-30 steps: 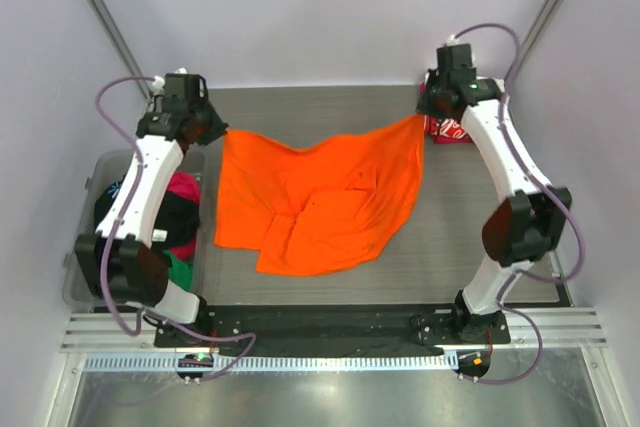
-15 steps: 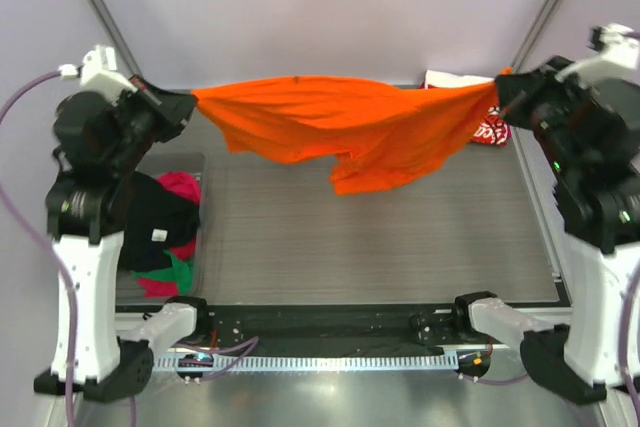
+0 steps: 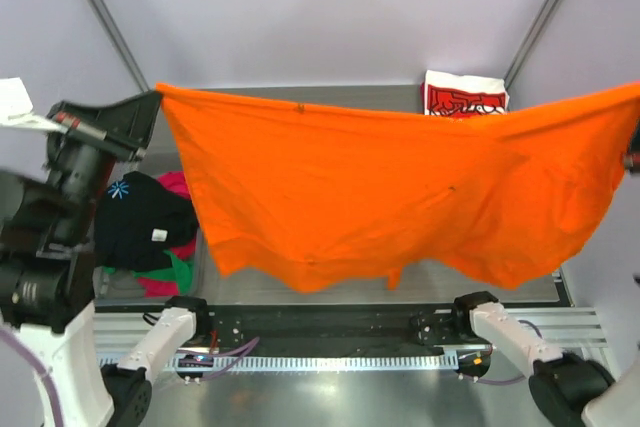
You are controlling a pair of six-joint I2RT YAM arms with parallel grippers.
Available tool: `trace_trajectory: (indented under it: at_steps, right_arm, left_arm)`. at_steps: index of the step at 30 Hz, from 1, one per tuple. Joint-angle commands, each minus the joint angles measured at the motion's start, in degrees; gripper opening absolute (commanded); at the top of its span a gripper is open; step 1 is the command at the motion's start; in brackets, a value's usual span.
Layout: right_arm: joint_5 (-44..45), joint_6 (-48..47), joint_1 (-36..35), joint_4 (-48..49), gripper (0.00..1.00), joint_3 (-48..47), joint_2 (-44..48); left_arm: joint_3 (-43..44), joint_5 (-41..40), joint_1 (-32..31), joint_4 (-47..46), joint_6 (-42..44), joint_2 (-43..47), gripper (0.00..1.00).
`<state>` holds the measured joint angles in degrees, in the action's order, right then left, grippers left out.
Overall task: Fold and stack the t-shirts
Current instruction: Flatten the tshirt out
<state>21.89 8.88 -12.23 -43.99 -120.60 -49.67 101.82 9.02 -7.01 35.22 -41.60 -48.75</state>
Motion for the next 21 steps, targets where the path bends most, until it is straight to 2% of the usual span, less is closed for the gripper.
trace_trajectory:
  at_steps: [1,3,8,13,14,16,17,18,19,20,21]
  right_arm:
    - [5.9,-5.7,-1.1,2.1,0.01,-2.2,-14.9]
    - [6.0,-6.7,-1.1,4.3,0.01,-3.8,-19.3]
    - [3.8,-7.1,0.4,11.5,0.01,-1.1,-32.4]
    - [-4.7,-3.7,4.8,18.8,0.01,5.3,-44.4]
    - [-6.2,-3.1,5.6,20.5,0.01,6.1,-50.0]
    - [-9.8,-1.8,6.0,21.0,0.01,4.5,-56.0]
    - [-11.2,-1.1,6.2,20.3,0.11,3.1,-58.8]
    - [-12.4,-0.5,6.3,18.5,0.69,0.9,-64.4]
    - [-11.8,1.1,6.3,16.1,0.89,-2.0,-66.8]
    - [-11.4,2.0,6.3,11.5,0.99,-7.1,-68.4]
    - [-11.8,2.6,6.2,10.7,1.0,-7.8,-69.2]
  left_arm:
    - [-1.2,-2.2,0.0,-0.7,-2.3,-7.8,0.0]
    - [-3.6,-4.4,0.0,-1.6,-3.0,-10.8,0.0]
    - [-10.4,-8.0,0.1,-5.0,-2.3,-18.0,0.0]
    - [-15.3,-12.0,0.1,-7.9,1.0,-28.2,0.0]
    - [-17.0,-13.3,0.1,-9.5,2.0,-32.6,0.0]
    - [-18.1,-15.0,0.3,-11.1,4.6,-37.7,0.04]
    - [-17.2,-14.3,0.8,-10.6,5.5,-44.1,0.06]
    - [-15.8,-13.4,1.0,-9.0,6.0,-47.1,0.26]
    - [-14.0,-12.5,1.2,-7.4,6.5,-50.4,0.37]
    - [-10.5,-11.1,1.4,-3.3,7.4,-54.6,0.51]
    - [-9.6,-10.7,1.4,-2.2,7.7,-55.8,0.57]
